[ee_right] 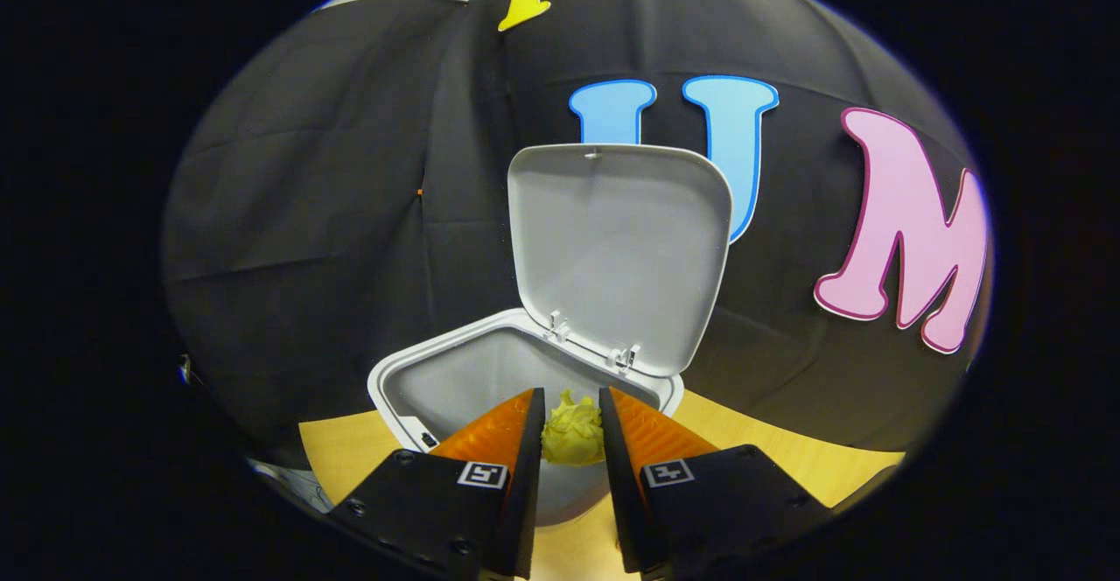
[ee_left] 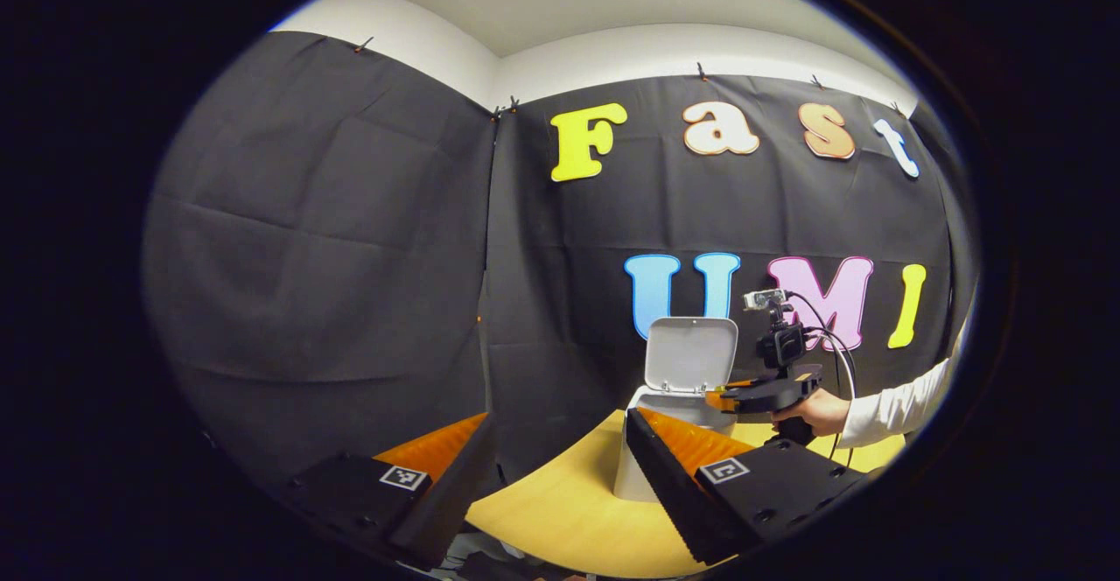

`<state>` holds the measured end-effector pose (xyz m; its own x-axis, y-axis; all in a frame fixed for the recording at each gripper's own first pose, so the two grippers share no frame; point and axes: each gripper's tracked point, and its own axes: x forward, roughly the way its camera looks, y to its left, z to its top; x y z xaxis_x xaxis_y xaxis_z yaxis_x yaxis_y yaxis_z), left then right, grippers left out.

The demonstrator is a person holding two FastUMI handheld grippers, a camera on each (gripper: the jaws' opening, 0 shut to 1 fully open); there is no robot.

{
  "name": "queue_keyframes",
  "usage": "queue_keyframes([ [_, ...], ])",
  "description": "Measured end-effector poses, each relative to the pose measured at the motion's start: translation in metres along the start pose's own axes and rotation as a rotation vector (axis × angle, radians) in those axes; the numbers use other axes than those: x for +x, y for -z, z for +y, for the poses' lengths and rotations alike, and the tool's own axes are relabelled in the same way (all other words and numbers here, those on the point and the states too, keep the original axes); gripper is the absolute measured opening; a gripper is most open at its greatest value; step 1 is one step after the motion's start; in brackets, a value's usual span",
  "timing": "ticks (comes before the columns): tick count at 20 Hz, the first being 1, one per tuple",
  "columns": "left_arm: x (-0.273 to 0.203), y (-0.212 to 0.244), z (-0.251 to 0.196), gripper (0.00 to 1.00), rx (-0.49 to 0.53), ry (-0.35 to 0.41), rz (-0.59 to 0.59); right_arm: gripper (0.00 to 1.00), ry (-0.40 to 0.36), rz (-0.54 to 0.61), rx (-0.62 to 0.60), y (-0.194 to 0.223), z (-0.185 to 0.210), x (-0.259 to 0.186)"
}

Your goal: Press the lid of the desktop garbage bin to open it, pick up the crumpled paper on the desktop and throw it into the bin, then pick up the pop can on the desktop and drop it into the bin, and finally close the garbage bin lid.

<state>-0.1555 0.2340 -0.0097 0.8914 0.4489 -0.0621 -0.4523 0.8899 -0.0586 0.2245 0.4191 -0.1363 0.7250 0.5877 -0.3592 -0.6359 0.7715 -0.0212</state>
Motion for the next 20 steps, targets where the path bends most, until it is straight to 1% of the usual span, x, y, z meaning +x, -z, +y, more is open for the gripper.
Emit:
queue_keyframes([
  [4, 0.001, 0.006, -0.001, 0.97, -0.009, -0.008, 0.015, 0.41, -0.003, 0.004, -0.009, 0.002, 0.002, 0.006],
  [5, 0.001, 0.005, 0.000, 0.97, -0.006, -0.010, 0.010, 0.43, -0.003, 0.005, -0.009, 0.003, 0.002, 0.006],
  [14, -0.003, 0.005, -0.001, 0.97, -0.004, -0.025, 0.009, 0.43, -0.005, 0.001, -0.009, 0.001, 0.002, 0.012],
  [17, -0.002, 0.008, -0.002, 0.97, -0.005, -0.024, 0.017, 0.47, 0.000, -0.002, -0.015, 0.000, 0.000, 0.012],
  [19, -0.001, 0.007, -0.003, 0.97, -0.001, -0.024, 0.011, 0.55, -0.007, -0.007, -0.008, -0.001, 0.001, 0.011],
  [20, -0.001, 0.010, -0.006, 0.97, -0.007, -0.015, 0.015, 0.57, -0.001, -0.013, -0.014, -0.002, 0.000, 0.010],
])
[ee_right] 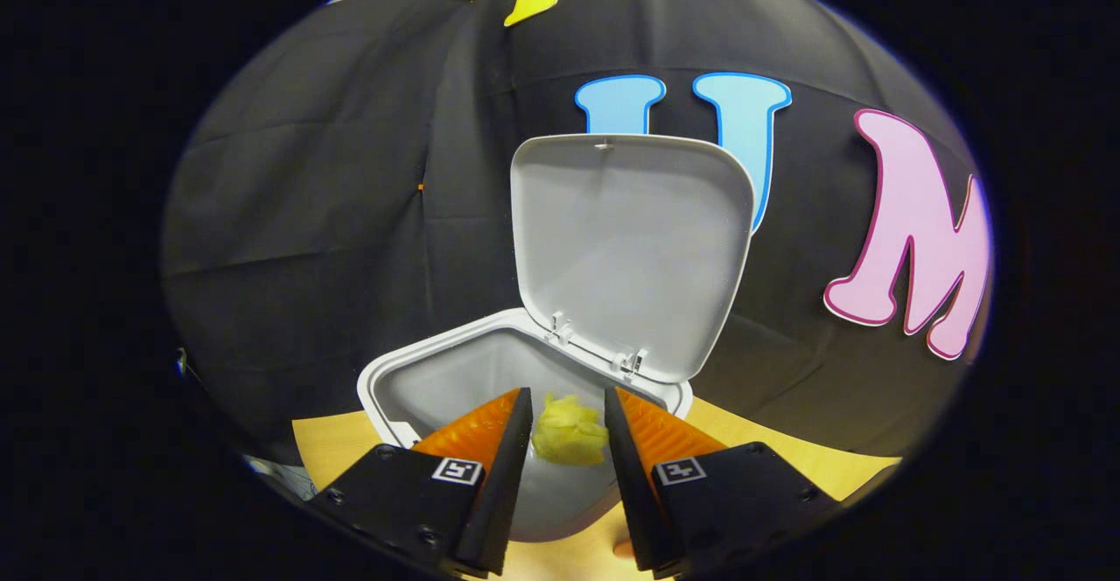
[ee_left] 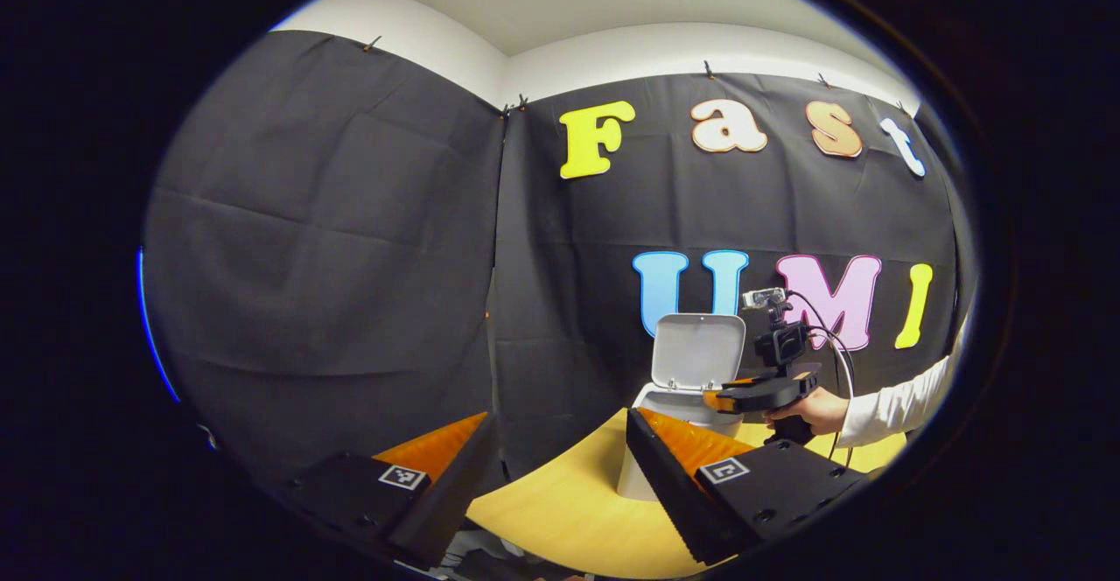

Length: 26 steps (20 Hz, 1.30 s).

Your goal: Press the lid of the desktop garbage bin to open it, pick up the crumpled paper on the desktop and throw it into the bin, then pick up the pop can on the desktop and drop it into the bin, and finally close the garbage bin lid.

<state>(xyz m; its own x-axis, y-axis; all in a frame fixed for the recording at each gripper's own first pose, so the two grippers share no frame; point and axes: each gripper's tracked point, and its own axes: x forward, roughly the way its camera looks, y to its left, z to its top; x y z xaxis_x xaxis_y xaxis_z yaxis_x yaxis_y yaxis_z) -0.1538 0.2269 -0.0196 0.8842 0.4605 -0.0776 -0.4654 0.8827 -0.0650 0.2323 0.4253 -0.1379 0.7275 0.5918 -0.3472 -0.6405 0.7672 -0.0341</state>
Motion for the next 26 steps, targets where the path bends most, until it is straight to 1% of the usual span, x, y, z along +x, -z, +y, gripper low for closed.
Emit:
queue_keyframes([
  [1, 0.000, 0.002, -0.004, 0.97, -0.008, 0.013, 0.002, 0.69, 0.002, -0.009, -0.008, -0.003, -0.002, -0.002],
  [2, 0.002, 0.004, -0.007, 0.97, -0.011, 0.026, 0.000, 0.85, 0.005, -0.012, -0.010, -0.004, -0.003, -0.003],
  [3, 0.004, 0.005, -0.009, 0.97, -0.010, 0.033, -0.001, 0.88, 0.009, -0.016, -0.006, -0.005, -0.005, -0.006],
  [4, 0.007, 0.008, -0.013, 0.97, -0.010, 0.044, -0.004, 0.93, 0.011, -0.025, 0.003, -0.009, -0.007, -0.010],
  [5, 0.009, 0.009, -0.021, 0.97, -0.016, 0.067, -0.009, 0.96, 0.012, -0.039, 0.010, -0.016, -0.008, -0.015],
  [8, 0.017, 0.019, -0.048, 0.96, -0.020, 0.147, -0.021, 0.97, 0.039, -0.086, 0.017, -0.034, -0.023, -0.032],
  [10, 0.027, 0.027, -0.067, 0.96, -0.002, 0.193, -0.016, 0.97, 0.056, -0.104, 0.028, -0.042, -0.036, -0.047],
  [12, 0.035, 0.031, -0.088, 0.96, 0.005, 0.243, -0.020, 0.97, 0.088, -0.127, 0.022, -0.052, -0.052, -0.064],
  [16, 0.049, 0.044, -0.146, 0.97, -0.021, 0.396, -0.030, 0.97, 0.149, -0.170, 0.039, -0.077, -0.084, -0.112],
  [21, 0.063, 0.081, -0.233, 0.97, -0.029, 0.580, -0.024, 0.97, 0.277, -0.240, 0.001, -0.104, -0.138, -0.194],
  [23, 0.068, 0.098, -0.262, 0.97, -0.027, 0.633, -0.017, 0.97, 0.331, -0.255, 0.001, -0.107, -0.157, -0.226],
  [24, 0.070, 0.108, -0.276, 0.99, -0.032, 0.660, -0.015, 0.97, 0.357, -0.258, 0.002, -0.108, -0.166, -0.239],
  [26, 0.079, 0.132, -0.301, 0.97, -0.025, 0.685, 0.011, 0.97, 0.404, -0.257, -0.003, -0.105, -0.181, -0.267],
])
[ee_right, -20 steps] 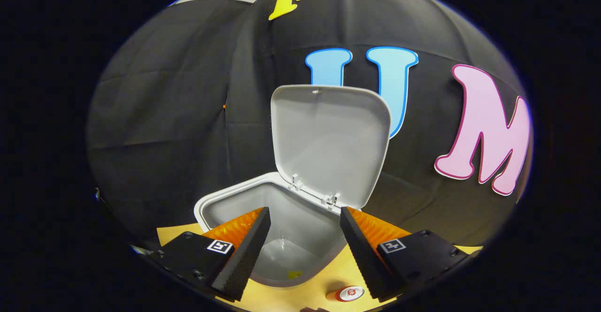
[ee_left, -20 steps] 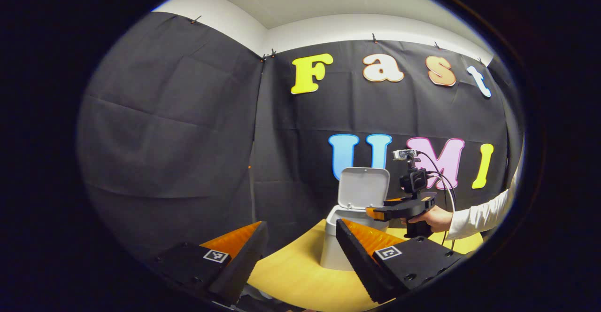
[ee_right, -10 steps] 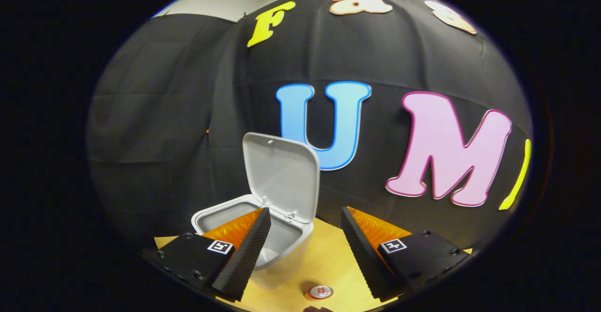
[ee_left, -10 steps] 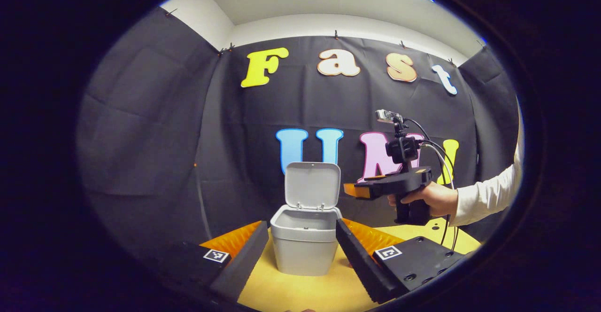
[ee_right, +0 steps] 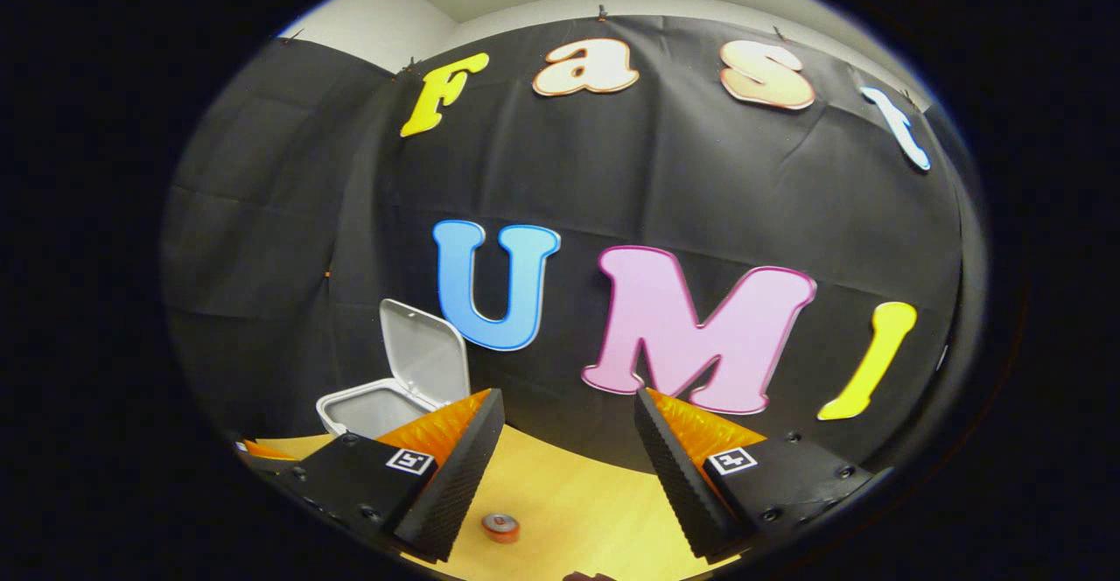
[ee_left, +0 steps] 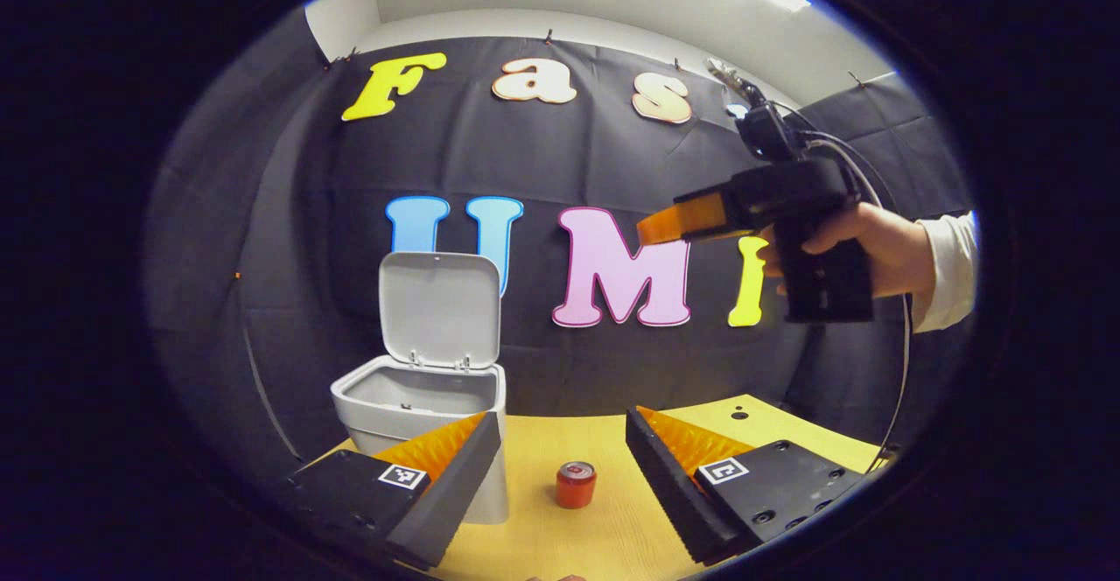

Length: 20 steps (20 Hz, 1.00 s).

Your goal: Press the lid of the desktop garbage bin to open it, pick up the crumpled paper on the desktop and throw it into the bin, then pick up the pop can on the desktop and drop it into the bin, and finally close the garbage bin lid.

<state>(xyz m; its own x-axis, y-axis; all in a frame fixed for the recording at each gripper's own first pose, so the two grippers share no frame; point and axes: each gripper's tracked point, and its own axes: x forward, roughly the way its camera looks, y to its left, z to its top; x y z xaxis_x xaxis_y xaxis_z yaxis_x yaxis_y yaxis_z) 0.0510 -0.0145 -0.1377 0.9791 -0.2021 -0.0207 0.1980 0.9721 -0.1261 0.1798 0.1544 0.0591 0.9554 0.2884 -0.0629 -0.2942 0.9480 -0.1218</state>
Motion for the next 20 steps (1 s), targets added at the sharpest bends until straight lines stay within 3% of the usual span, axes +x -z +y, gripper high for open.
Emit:
queue_keyframes([
  [7, 0.058, 0.078, -0.013, 0.97, 0.011, -0.002, 0.104, 0.97, 0.140, 0.016, -0.066, 0.002, -0.070, -0.052],
  [14, 0.098, 0.138, -0.009, 0.99, 0.021, -0.025, 0.195, 0.96, 0.209, 0.013, -0.047, -0.007, -0.098, -0.080],
  [20, 0.132, 0.167, -0.025, 0.99, 0.049, 0.003, 0.208, 0.97, 0.235, 0.053, -0.054, 0.006, -0.113, -0.087],
])
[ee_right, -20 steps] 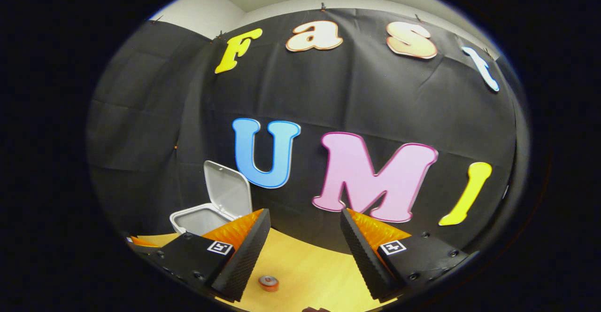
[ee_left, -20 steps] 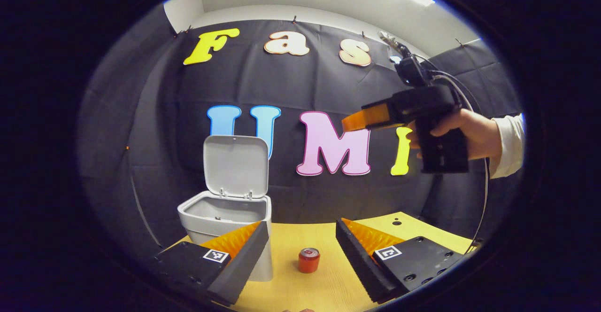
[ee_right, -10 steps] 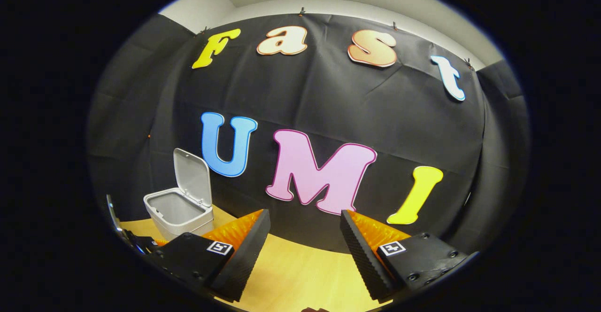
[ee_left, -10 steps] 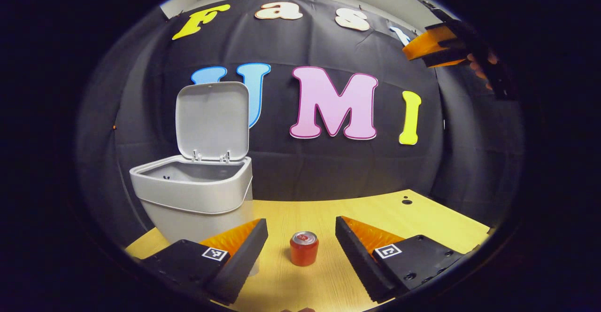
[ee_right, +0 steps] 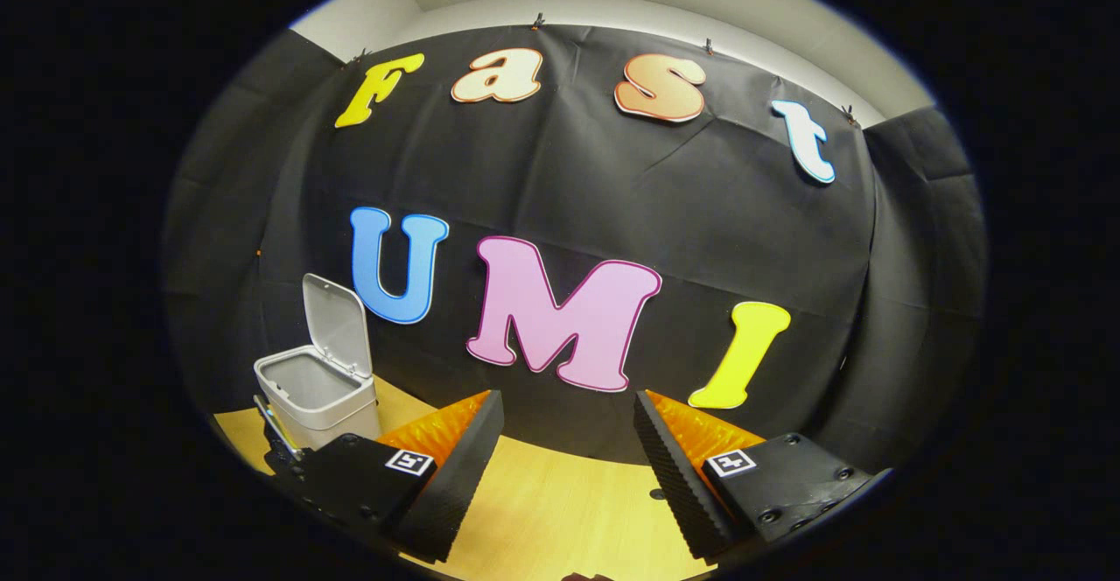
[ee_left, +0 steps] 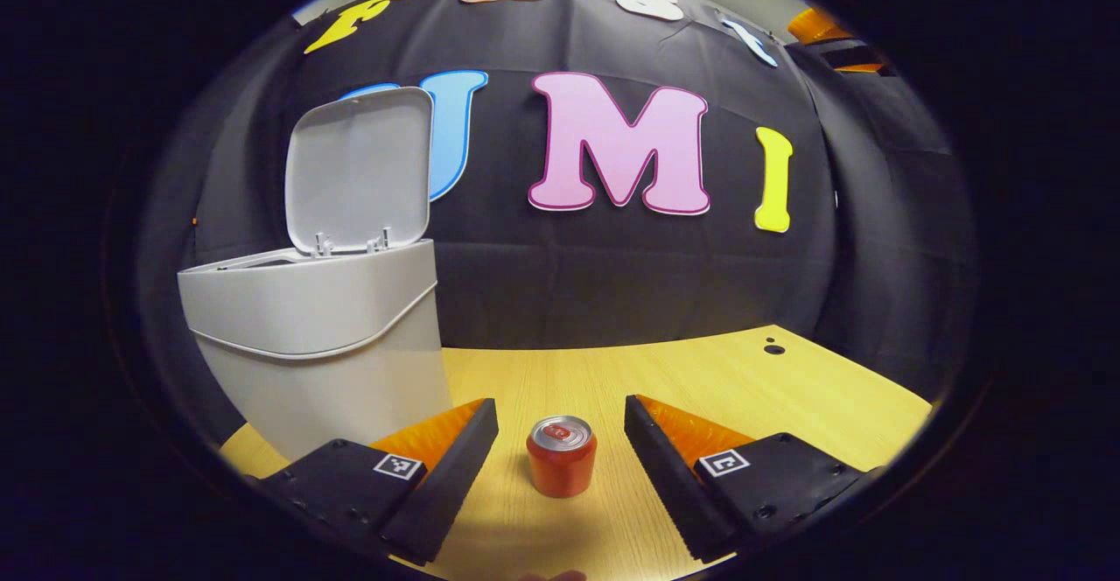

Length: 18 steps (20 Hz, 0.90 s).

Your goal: Press the lid of the desktop garbage bin to open it, pick up the crumpled paper on the desktop and throw it into the bin, then pick up the pop can on the desktop and drop it into the bin, and finally close the garbage bin lid.

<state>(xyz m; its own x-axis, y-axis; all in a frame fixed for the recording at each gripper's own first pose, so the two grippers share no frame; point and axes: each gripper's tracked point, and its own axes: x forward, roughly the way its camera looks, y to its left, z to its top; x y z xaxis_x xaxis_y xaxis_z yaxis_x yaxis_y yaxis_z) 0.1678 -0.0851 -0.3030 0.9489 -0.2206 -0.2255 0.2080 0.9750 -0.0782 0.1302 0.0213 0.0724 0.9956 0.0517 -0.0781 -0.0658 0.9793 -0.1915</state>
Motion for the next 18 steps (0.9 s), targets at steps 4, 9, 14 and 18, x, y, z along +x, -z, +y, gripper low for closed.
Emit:
queue_keyframes([
  [4, 0.023, 0.015, -0.003, 0.99, 0.021, 0.002, 0.020, 0.96, -0.014, 0.017, 0.001, 0.006, 0.001, 0.007],
  [9, 0.047, 0.034, -0.001, 0.99, 0.008, -0.012, 0.059, 0.96, -0.013, 0.041, 0.017, 0.015, -0.004, 0.016],
  [14, 0.059, 0.056, 0.000, 0.99, -0.019, -0.027, 0.105, 0.96, -0.017, 0.063, 0.009, 0.024, -0.007, 0.021],
  [18, 0.070, 0.078, 0.001, 0.99, -0.018, -0.017, 0.163, 0.96, -0.018, 0.069, 0.012, 0.026, -0.009, 0.022],
])
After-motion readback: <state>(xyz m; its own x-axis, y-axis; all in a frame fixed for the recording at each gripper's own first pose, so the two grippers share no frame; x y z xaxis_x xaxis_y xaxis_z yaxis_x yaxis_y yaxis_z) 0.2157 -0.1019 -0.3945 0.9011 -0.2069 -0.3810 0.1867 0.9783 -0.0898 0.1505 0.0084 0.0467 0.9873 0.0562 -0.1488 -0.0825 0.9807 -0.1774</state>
